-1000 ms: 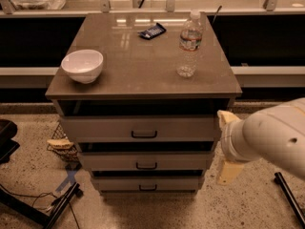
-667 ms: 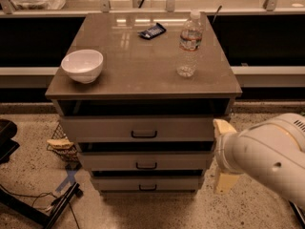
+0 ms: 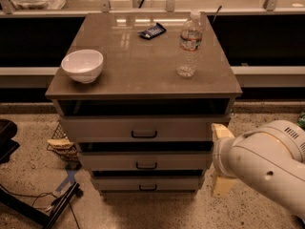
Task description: Open middle drawer
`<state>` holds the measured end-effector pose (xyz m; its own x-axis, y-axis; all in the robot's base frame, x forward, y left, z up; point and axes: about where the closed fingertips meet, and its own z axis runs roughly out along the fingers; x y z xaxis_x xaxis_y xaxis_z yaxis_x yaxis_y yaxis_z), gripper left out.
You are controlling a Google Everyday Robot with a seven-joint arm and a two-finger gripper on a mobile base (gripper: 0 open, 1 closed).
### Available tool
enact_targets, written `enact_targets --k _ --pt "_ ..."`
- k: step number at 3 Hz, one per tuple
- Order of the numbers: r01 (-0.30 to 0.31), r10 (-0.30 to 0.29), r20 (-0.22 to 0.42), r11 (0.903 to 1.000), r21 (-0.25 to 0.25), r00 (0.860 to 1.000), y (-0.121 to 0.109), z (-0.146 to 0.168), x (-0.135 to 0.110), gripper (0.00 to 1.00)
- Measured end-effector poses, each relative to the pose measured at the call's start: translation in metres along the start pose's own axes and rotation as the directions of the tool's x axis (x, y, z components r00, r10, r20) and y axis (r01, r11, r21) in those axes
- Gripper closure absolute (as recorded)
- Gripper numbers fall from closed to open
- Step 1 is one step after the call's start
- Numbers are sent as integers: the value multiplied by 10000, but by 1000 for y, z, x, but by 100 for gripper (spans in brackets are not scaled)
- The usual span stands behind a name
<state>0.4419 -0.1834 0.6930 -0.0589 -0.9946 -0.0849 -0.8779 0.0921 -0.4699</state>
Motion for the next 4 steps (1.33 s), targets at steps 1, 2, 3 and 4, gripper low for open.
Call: enact_targets --k 1,2,3,4 --pt "153 -150 495 9999 -54 9987 19 37 -20 0" --pt "552 -556 1242 9985 62 9907 28 74 -51 0" --pt "903 -896 1589 9959 28 9832 33 104 -73 0" --pt "1103 -1038 1240 9928 -461 9868 47 150 -88 0"
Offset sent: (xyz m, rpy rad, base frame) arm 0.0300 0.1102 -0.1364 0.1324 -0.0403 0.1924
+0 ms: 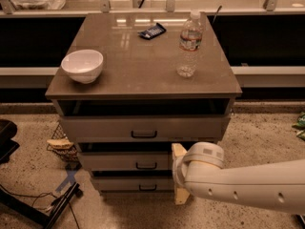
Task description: Open middle drawer
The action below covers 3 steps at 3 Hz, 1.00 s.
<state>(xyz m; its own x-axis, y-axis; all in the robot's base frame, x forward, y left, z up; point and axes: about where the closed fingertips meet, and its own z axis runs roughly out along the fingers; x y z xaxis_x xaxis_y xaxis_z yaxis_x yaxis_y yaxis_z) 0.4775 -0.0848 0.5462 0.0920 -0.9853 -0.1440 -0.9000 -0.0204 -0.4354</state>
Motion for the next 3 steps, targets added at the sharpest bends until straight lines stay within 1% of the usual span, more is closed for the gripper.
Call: enact_targets --k 1,2,3 --pt "195 -207 -745 9997 -177 9970 15 39 8 0" --pt "173 -187 -732 9997 -195 9971 16 39 8 0" --pt "205 -238 -825 9989 -410 9963 21 51 1 0"
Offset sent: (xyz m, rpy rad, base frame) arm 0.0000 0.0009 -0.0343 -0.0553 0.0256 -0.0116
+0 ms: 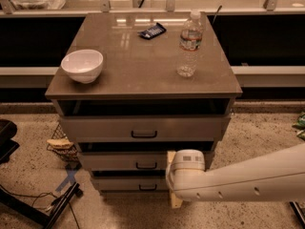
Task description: Open middle drawer
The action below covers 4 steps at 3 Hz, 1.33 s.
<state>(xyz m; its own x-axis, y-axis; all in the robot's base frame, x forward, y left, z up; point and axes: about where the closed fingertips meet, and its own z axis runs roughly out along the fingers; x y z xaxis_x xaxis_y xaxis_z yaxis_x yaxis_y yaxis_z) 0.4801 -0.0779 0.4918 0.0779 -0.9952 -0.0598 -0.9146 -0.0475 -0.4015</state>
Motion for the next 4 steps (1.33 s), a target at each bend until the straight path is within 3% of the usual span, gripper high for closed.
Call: enact_targets --k 2,3,4 --pt "440 -477 -687 9976 -544 9965 22 36 -28 0" --pt "206 -246 -487 9965 -808 9985 27 55 -32 0" --pt "-198 221 194 9938 -1094 9996 27 74 -45 0"
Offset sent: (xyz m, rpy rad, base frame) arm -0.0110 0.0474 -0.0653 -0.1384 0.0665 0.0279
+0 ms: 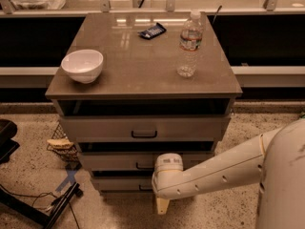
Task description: Open middle drawer
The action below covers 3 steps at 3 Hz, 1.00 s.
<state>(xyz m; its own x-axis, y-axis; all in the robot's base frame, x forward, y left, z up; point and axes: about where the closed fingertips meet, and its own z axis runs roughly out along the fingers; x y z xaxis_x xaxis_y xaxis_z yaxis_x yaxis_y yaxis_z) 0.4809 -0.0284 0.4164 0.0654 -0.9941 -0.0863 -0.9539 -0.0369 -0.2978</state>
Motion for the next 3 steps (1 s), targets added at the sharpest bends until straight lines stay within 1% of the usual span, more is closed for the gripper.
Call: enact_targets --k 1,2,3 --pt "-398 414 776 9990 -221 9961 0 14 -16 0" --pt "-566 619 1344 9975 -430 9890 2 25 -33 0" --pt "-536 628 1654 9968 -590 9842 3 34 -48 0"
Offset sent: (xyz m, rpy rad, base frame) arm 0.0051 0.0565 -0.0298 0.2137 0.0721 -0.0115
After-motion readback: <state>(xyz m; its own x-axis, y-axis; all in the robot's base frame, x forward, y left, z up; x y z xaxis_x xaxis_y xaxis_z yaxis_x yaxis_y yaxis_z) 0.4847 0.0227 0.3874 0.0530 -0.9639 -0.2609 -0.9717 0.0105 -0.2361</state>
